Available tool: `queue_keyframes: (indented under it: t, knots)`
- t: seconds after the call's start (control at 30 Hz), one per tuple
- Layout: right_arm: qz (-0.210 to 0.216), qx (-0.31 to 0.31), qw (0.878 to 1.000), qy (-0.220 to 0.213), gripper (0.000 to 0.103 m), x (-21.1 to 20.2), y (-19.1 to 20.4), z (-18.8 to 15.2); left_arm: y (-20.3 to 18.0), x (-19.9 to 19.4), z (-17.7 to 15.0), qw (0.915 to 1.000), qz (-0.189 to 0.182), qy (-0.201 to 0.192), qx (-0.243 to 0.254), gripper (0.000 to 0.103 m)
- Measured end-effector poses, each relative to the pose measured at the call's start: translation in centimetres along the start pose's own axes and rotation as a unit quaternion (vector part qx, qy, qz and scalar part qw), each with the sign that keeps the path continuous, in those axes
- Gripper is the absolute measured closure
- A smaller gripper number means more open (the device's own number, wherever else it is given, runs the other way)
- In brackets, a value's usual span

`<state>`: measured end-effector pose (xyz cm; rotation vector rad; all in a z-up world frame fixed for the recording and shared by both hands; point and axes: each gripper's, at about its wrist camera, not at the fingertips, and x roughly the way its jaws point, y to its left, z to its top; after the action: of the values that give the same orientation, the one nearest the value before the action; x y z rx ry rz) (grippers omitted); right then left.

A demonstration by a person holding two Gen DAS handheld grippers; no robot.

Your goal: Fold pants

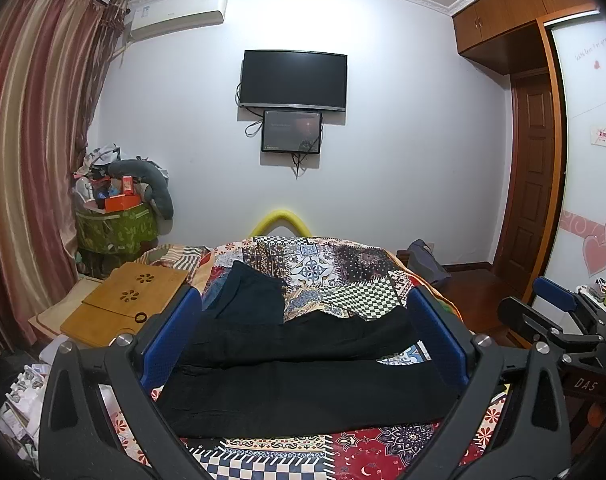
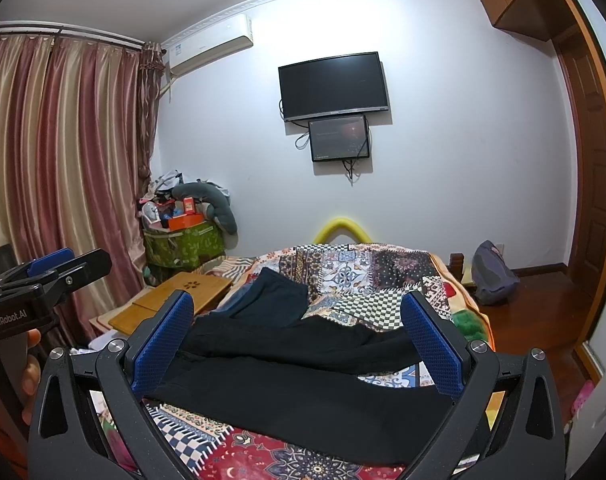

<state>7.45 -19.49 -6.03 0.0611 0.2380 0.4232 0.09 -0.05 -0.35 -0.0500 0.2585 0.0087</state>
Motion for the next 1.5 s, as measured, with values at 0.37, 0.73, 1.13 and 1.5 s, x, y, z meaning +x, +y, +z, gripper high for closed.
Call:
queue_keyframes:
  t: [0.37, 0.73, 1.13, 1.5]
  knots:
    - [-0.006, -0.002, 1.0, 0.02, 0.0, 2.0, -1.6, -1.0, 1.2, 3.2, -0.3, 0.9998, -0.003, 0.021, -0.005, 0.0]
    - [-0.022, -0.042, 0.997, 0.065, 0.0, 9.1, -2.9, -1.8, 5.8, 13.3, -0.4, 0.9962, 0.026, 0.082, -0.012, 0.0]
    - [-0.015, -0.075, 0.986, 0.146, 0.0, 20.0, -6.0, -3.3, 14.0, 27.6, -2.5, 0.9843, 0.085, 0.154, -0.02, 0.0]
    - [0.032, -0.067, 0.968, 0.239, 0.001, 29.9, -9.9, -5.6, 22.5, 40.8, -8.1, 0.9579, 0.126, 0.258, -0.007, 0.0]
